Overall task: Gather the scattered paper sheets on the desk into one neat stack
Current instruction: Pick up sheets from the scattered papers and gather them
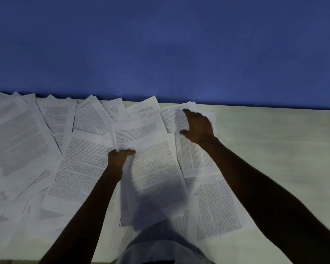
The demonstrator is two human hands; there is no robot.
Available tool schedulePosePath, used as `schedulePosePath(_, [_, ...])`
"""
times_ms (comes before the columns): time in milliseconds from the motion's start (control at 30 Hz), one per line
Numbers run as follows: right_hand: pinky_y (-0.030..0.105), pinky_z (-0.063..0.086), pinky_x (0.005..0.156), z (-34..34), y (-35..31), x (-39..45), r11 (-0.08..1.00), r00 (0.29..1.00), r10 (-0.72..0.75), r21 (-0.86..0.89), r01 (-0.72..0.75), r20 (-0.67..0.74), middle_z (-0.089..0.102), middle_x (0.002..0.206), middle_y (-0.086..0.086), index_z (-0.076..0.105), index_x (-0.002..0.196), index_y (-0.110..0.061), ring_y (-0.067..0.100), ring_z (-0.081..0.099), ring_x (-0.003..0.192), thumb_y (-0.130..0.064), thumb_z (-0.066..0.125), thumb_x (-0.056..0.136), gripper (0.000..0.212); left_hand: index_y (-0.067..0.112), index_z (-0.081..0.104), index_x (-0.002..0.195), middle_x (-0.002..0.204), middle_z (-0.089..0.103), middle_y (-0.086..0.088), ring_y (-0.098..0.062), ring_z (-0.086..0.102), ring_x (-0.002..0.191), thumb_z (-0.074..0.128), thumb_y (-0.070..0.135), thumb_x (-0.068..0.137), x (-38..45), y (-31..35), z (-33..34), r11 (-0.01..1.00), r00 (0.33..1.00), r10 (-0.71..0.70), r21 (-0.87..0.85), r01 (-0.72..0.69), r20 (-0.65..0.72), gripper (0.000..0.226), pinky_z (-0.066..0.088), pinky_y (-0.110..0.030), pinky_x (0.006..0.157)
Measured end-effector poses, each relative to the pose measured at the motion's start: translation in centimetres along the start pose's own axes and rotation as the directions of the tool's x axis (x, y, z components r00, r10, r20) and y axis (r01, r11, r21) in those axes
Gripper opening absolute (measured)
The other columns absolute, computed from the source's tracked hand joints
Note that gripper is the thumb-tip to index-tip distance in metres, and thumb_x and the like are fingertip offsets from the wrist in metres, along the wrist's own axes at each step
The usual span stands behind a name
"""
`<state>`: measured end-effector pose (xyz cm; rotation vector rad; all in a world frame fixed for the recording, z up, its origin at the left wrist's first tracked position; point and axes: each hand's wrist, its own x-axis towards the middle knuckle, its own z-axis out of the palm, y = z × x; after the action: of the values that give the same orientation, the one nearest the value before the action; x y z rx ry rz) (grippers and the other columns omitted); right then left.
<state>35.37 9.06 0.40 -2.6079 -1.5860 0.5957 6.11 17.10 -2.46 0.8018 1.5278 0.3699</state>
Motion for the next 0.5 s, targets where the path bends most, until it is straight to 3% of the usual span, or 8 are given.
schedulePosePath(67, [0.056,0.019,0.126,0.4,0.5,0.9,0.995,0.969,-0.081,-0.029,0.09,0.232,0.013,0.172,0.007,0.014,0.164,-0.021,0.033,0.015,0.158,-0.066,0.082,0.072,0.123,0.006,0.065,0.087,0.086,0.065,-0.007,-0.021,0.063,0.078,0.073,0.004,0.085,-0.3,0.4,0.1,0.999,0.999,-0.028,-0.023,0.027,-0.038,0.009,0.057,-0.027,0.066])
schedulePosePath(133, [0.06,0.012,0.126,1.0,0.6,0.9,0.978,0.946,-0.133,-0.117,0.174,0.295,0.002,0.173,0.008,0.009,0.164,-0.024,0.033,0.004,0.159,-0.072,0.083,0.063,0.134,0.013,0.062,0.087,0.083,0.059,0.002,-0.018,0.061,0.081,0.068,0.023,0.089,0.4,-0.1,0.4,0.998,0.999,-0.031,-0.046,0.03,-0.023,0.012,0.053,-0.028,0.073])
schedulePosePath(167, [0.059,0.016,0.125,1.2,0.5,0.6,0.969,0.951,-0.141,-0.16,0.19,0.275,0.01,0.172,0.008,0.013,0.163,-0.024,0.034,0.011,0.158,-0.073,0.083,0.062,0.133,0.016,0.062,0.083,0.081,0.057,0.006,-0.021,0.063,0.089,0.063,0.039,0.086,0.9,-0.3,0.3,0.993,0.997,-0.058,-0.1,0.063,0.056,0.023,0.051,-0.026,0.077])
schedulePosePath(233, [0.053,0.029,0.121,1.3,0.3,-0.4,0.964,0.961,-0.143,-0.186,0.19,0.238,0.033,0.163,0.007,0.025,0.16,-0.023,0.033,0.033,0.15,-0.07,0.084,0.063,0.122,0.016,0.063,0.082,0.085,0.062,0.0,-0.031,0.065,0.105,0.063,0.052,0.069,2.8,-1.2,-0.7,0.988,0.993,-0.119,-0.099,0.117,-0.007,0.039,0.052,-0.024,0.083])
schedulePosePath(333, [0.046,0.045,0.109,1.0,0.3,-1.5,0.996,0.958,-0.094,0.014,0.094,0.272,0.058,0.145,0.006,0.04,0.148,-0.026,0.033,0.058,0.13,-0.052,0.088,0.073,0.093,0.011,0.066,0.116,0.122,0.067,-0.016,-0.037,0.063,0.116,0.081,0.03,0.061,3.4,-1.1,-1.8,0.971,0.969,-0.233,-0.027,0.236,0.088,0.061,0.052,-0.051,0.1])
schedulePosePath(400, [0.041,0.049,0.104,0.8,0.2,-2.5,0.97,0.96,-0.016,0.236,-0.053,0.279,0.063,0.14,0.005,0.051,0.143,-0.023,0.031,0.061,0.125,-0.041,0.087,0.079,0.076,0.009,0.064,0.121,0.127,0.066,-0.017,-0.036,0.064,0.117,0.085,0.028,0.057,1.9,-0.3,-1.7,0.974,0.969,-0.22,-0.022,0.224,0.116,0.071,0.051,-0.054,0.101])
schedulePosePath(433, [0.037,0.051,0.099,0.6,0.1,-3.2,0.898,0.958,0.044,0.41,-0.162,0.283,0.065,0.135,0.004,0.057,0.139,-0.019,0.029,0.062,0.122,-0.037,0.087,0.08,0.069,0.007,0.065,0.12,0.125,0.067,-0.017,-0.035,0.065,0.115,0.087,0.025,0.058,1.5,-0.4,-1.5,0.983,0.981,-0.177,-0.042,0.18,0.081,0.069,0.052,-0.052,0.101])
schedulePosePath(500, [0.03,0.054,0.086,0.5,-0.4,-4.9,0.512,0.926,0.136,0.775,-0.37,0.352,0.073,0.117,0.001,0.068,0.123,-0.012,0.027,0.068,0.11,-0.026,0.086,0.082,0.047,0.004,0.07,0.114,0.114,0.072,-0.015,-0.031,0.07,0.104,0.087,0.009,0.068,-0.5,0.1,-0.4,0.997,1.0,0.009,-0.081,-0.009,0.001,0.049,0.057,-0.044,0.094])
